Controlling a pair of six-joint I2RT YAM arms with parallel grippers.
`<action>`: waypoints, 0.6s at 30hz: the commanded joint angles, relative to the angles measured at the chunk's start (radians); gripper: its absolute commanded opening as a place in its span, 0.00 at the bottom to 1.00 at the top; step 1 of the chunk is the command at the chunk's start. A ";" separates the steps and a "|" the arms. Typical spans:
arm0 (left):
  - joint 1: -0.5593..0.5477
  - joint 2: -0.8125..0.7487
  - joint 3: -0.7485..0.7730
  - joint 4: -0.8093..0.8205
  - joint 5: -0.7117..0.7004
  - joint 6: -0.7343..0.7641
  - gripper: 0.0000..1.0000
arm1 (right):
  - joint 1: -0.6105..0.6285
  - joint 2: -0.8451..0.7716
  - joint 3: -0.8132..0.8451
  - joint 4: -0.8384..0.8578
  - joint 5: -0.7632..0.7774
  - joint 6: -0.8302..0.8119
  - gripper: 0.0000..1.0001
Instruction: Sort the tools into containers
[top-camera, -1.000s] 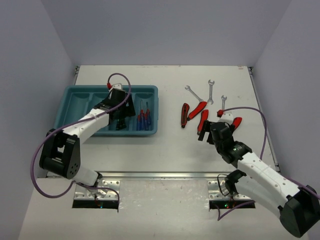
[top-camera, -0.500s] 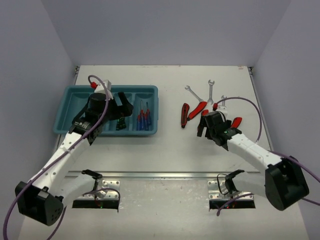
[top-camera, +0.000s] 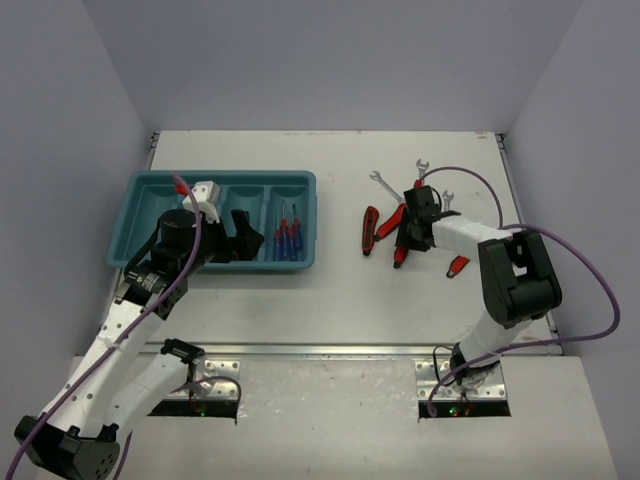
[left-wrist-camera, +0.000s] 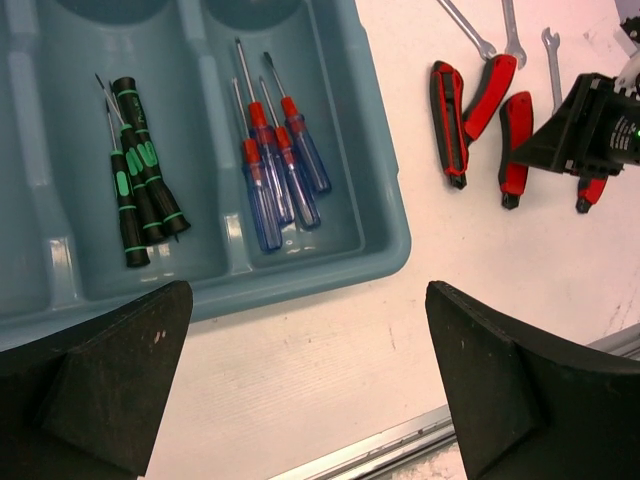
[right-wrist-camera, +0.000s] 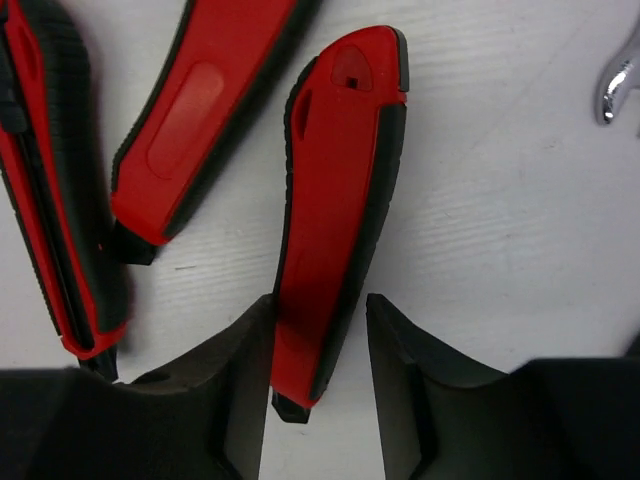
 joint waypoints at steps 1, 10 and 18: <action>0.003 -0.016 0.009 0.036 0.018 0.028 1.00 | -0.008 0.018 -0.032 0.035 -0.018 -0.028 0.21; 0.003 0.029 -0.011 0.088 0.105 0.000 1.00 | -0.008 -0.133 -0.125 0.036 -0.001 -0.029 0.07; 0.003 0.023 -0.037 0.117 0.131 -0.012 1.00 | -0.008 -0.151 -0.169 0.071 -0.032 -0.006 0.03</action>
